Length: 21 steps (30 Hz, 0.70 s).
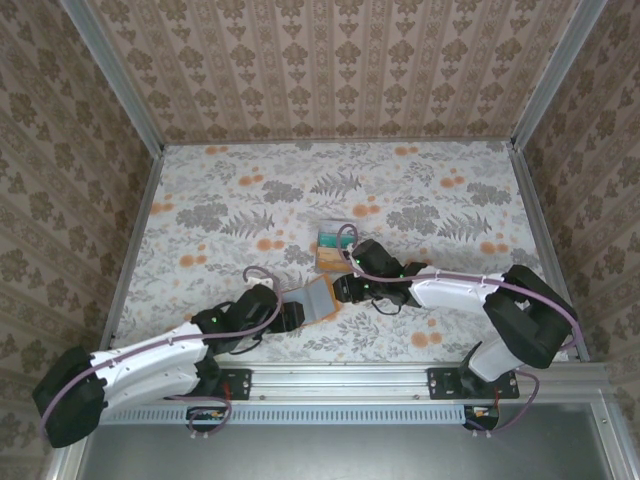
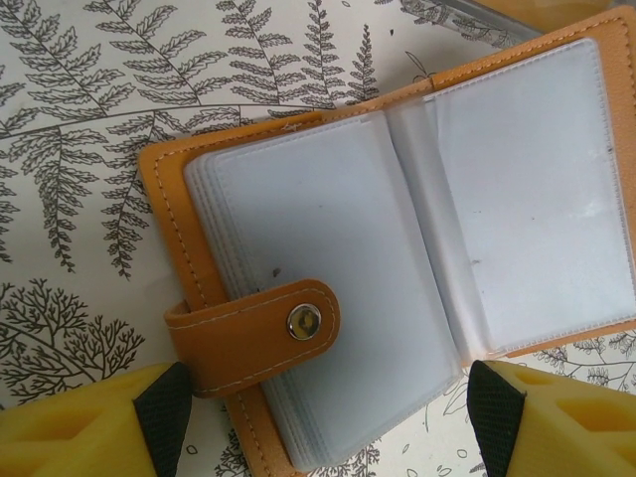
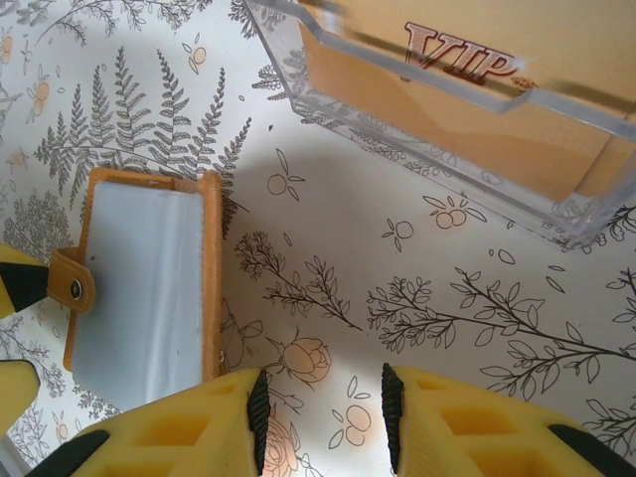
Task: Take the credit cards out of the card holder
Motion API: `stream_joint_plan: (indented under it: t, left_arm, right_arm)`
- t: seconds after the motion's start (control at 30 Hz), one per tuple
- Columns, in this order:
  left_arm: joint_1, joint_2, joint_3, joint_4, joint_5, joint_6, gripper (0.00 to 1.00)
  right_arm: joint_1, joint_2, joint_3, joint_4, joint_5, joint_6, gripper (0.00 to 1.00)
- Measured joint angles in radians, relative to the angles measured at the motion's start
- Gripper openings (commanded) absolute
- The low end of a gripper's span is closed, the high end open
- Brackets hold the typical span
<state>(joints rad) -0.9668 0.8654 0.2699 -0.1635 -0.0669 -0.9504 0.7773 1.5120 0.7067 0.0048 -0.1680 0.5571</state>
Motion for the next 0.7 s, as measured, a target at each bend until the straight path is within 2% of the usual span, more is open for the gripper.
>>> stream_joint_plan:
  t: [0.3, 0.57, 0.63, 0.7]
  left_arm:
    - [0.000, 0.000, 0.001, 0.000, -0.001, 0.000, 0.80]
    - [0.000, 0.004, 0.001, 0.000, 0.000, 0.000, 0.78]
    - [0.000, 0.004, 0.001, 0.000, 0.000, 0.000, 0.78]
    - [0.000, 0.004, 0.001, 0.000, 0.000, 0.000, 0.76]
  right_arm:
    - [0.014, -0.096, -0.014, 0.019, 0.016, 0.027, 0.40]
    - [0.031, -0.013, -0.001, 0.046, -0.029, 0.036, 0.38]
    - [0.034, 0.005, -0.001, 0.050, -0.034, 0.044, 0.36]
    - [0.037, 0.011, -0.001, 0.053, -0.040, 0.052, 0.29]
